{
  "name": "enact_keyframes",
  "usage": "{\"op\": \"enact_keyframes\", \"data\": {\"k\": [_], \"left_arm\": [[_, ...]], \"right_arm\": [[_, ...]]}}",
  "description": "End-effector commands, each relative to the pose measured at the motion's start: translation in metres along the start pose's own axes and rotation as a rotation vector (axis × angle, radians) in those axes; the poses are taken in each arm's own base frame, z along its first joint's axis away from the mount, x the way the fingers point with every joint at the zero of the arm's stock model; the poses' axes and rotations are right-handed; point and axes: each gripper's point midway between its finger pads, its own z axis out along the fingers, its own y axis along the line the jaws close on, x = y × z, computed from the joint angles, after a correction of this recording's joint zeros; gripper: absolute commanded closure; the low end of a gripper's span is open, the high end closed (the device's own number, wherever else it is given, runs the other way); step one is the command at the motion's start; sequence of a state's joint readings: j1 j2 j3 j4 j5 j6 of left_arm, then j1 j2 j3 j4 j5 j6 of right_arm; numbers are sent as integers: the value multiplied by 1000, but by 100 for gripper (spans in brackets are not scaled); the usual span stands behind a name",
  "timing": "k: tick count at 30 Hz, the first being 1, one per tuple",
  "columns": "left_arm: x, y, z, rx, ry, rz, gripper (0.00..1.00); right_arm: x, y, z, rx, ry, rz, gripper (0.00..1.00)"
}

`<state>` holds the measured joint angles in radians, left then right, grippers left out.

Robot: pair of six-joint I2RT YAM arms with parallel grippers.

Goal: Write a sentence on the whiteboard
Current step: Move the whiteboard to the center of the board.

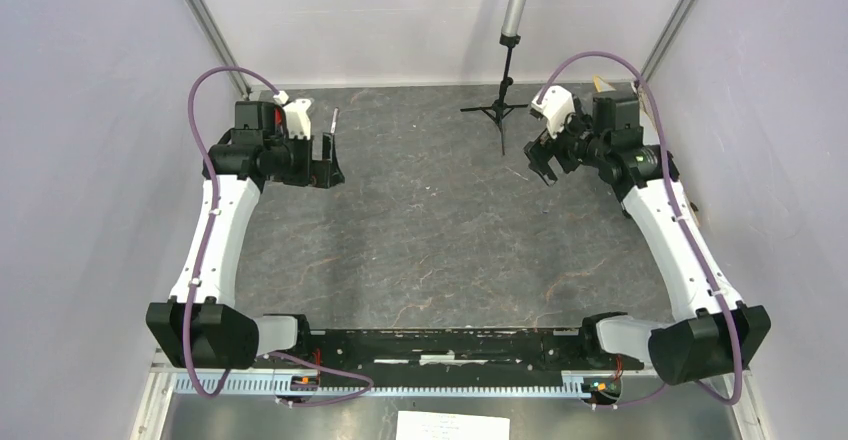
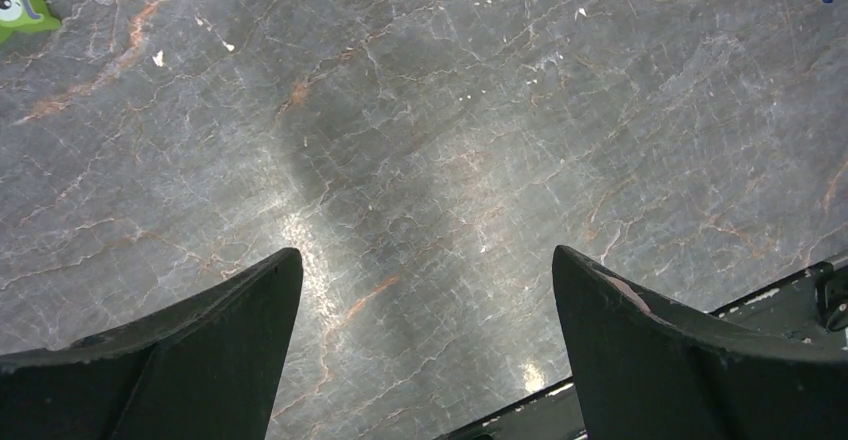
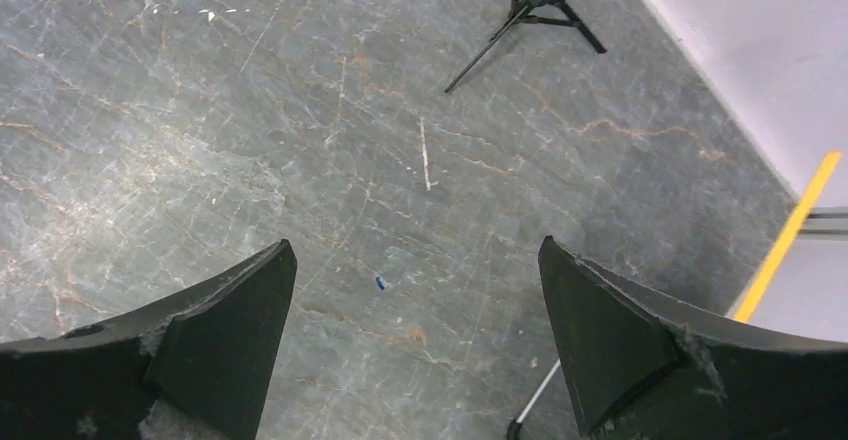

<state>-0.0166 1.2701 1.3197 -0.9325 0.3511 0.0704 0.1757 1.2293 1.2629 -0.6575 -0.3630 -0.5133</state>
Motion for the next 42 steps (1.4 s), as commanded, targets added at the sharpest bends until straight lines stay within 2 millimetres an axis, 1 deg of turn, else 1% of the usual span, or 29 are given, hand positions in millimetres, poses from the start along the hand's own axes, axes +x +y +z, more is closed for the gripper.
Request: {"op": "enact_keyframes", "data": {"k": [1,4,5,6,7,9,11,12,13,15,17,20,22,24,26,28,30,32,36,40,42], "left_arm": [[-10,-14,-9,48,-60,33,0],[-11,-21,-10,87,-60,31,0],[-11,-23,-9,99,-55,30,0],[-12,-24,-9,105,-53,31,0],[-12,-25,-9,110,-50,29,0],[-13,-26,-8,114,-49,29,0],[-14,-27,-8,119,-49,30,0],[-15,-27,-8,119,-49,30,0],[-16,-27,-8,118,-50,32,0],[-17,-27,-8,117,-52,31,0],[-16,-27,-8,118,-51,31,0],[-16,-27,-6,120,-46,32,0],[-16,-28,-6,123,-46,32,0],[-16,-28,-7,124,-48,33,0],[-16,-29,-6,128,-46,33,0],[-16,-29,-6,130,-46,36,0],[-16,-29,-6,130,-44,33,0],[-16,-30,-5,132,-42,31,0],[-16,-31,-4,142,-38,23,0],[-17,-32,-3,145,-37,22,0],[-16,-32,-3,147,-36,23,0]], "right_arm": [[-31,-36,-24,117,-29,-61,2],[-36,-79,-44,220,-31,-23,1],[-31,-98,-53,263,-23,3,1],[-27,-117,-64,311,-17,24,6],[-21,-132,-71,351,-4,37,8],[-8,-164,-90,456,36,49,16],[11,-193,-104,560,99,44,25],[24,-206,-110,599,134,43,30],[35,-216,-113,626,166,43,34],[64,-237,-117,662,241,57,40],[95,-253,-113,675,319,67,46],[136,-268,-102,667,397,84,53],[163,-275,-92,662,442,93,55],[185,-282,-85,664,479,91,58],[203,-288,-77,657,503,92,62],[219,-294,-69,638,521,82,64],[235,-295,-62,616,543,68,65],[250,-293,-55,593,570,47,69],[275,-291,-45,583,622,2,75],[294,-292,-32,565,643,-18,80],[301,-292,-26,557,648,-24,81]]}}
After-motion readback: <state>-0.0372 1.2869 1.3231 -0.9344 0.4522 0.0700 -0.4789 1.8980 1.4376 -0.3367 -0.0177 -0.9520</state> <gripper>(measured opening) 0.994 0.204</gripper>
